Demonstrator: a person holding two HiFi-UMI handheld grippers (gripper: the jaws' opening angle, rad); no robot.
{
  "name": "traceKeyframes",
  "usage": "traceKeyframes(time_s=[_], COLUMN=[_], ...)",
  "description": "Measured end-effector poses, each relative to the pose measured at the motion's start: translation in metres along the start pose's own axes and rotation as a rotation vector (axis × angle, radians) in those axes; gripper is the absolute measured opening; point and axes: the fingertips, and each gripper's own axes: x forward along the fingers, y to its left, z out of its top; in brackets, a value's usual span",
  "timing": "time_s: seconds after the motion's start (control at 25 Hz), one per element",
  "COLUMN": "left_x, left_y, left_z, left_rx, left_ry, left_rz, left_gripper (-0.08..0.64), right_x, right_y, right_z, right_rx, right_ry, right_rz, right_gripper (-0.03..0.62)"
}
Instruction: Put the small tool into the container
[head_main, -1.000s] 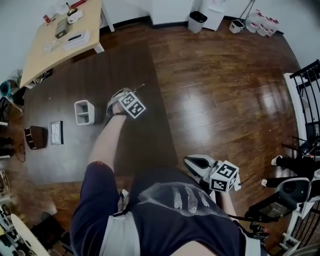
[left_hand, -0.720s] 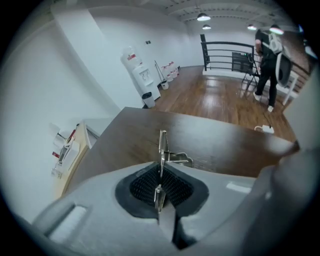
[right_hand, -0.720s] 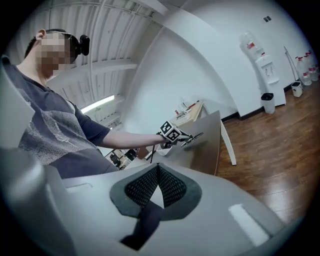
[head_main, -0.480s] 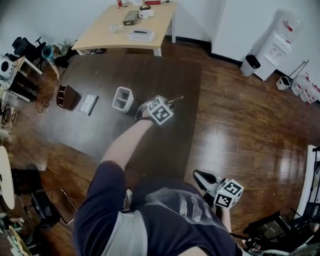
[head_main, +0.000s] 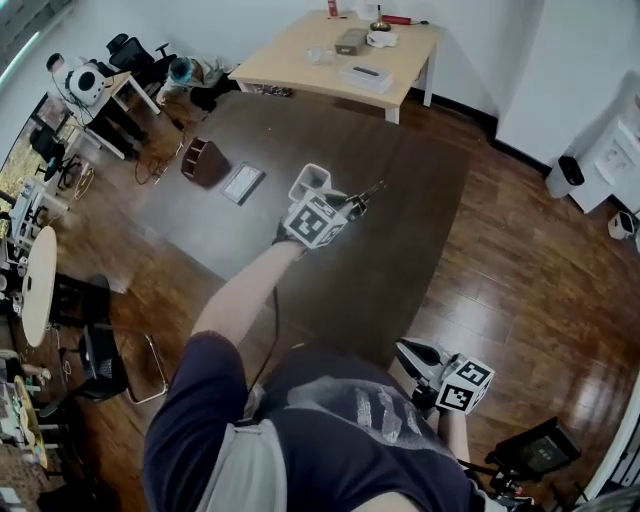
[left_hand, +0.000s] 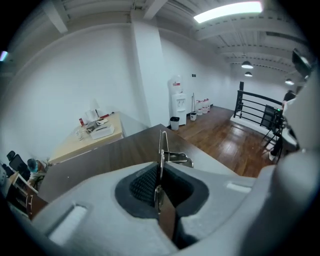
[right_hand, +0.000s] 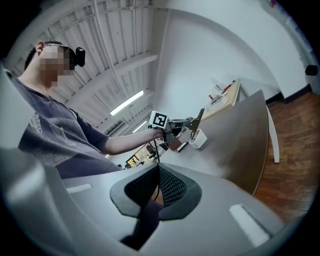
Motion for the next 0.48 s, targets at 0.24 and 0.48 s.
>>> traceKeyframes(time_s=[0.24, 0.48], left_x=[-0.06, -0.065], left_y=[0.074, 0.146], left_z=[-0.021, -0.03], left_rx=[-0.092, -0.158], left_ry=[-0.093, -0.179], left_rz=[0.082, 0.068], left_gripper=[0.012, 0.011], right_x=[0.04, 0.084], right_y=[0.013, 0.016], right_z=[0.005, 0.007], right_rx=[-0.036, -0.04], right_ry=[0.013, 0.053], right_rz=[0.025, -0.059], right_gripper=[0.002, 0.002])
